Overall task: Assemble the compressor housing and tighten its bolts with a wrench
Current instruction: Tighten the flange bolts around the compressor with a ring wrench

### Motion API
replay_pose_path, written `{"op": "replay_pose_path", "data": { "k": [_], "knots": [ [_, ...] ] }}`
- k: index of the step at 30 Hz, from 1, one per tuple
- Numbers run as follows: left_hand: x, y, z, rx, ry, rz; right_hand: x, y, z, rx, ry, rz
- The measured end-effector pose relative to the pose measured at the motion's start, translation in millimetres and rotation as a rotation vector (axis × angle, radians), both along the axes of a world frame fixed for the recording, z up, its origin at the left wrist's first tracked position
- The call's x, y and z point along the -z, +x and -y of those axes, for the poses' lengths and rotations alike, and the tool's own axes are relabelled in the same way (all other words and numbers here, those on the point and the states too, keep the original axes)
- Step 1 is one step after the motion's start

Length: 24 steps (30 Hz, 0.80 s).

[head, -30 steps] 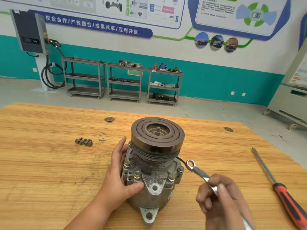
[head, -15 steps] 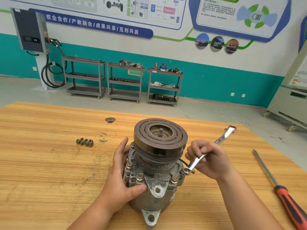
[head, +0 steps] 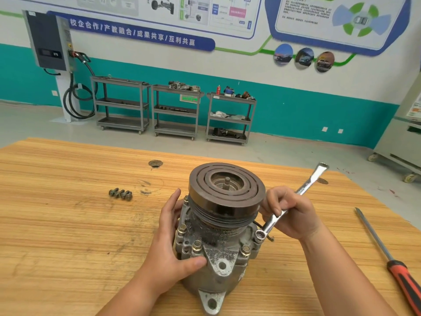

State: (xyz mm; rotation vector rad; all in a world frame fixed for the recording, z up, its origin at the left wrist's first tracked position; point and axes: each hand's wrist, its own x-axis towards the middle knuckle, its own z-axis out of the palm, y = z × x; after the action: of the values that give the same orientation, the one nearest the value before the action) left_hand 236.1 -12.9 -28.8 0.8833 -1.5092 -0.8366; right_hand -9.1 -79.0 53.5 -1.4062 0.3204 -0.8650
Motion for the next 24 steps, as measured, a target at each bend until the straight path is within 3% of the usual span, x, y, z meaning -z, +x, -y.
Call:
{"op": "replay_pose_path", "data": {
  "k": [6,12,17,20,24],
  "knots": [
    [-1,0,1,-0.002,0.0,-0.008,15,-18,-18,0.035,0.102,0.037],
    [-2,-1,-1,-0.004,-0.018,-0.019,-1,-14,-47,0.412,0.141,-0.069],
    [-4,0,-2,-0.013,-0.014,-0.011,8,1,-92,0.715,0.191,0.033],
    [-6,-1,-3,-0.013,-0.018,-0.016,22,21,-121,0.926,0.11,0.038],
    [-7,-3,-4,-0.012,-0.021,-0.024,28,41,-138,1.053,0.028,-0.015]
  ]
}}
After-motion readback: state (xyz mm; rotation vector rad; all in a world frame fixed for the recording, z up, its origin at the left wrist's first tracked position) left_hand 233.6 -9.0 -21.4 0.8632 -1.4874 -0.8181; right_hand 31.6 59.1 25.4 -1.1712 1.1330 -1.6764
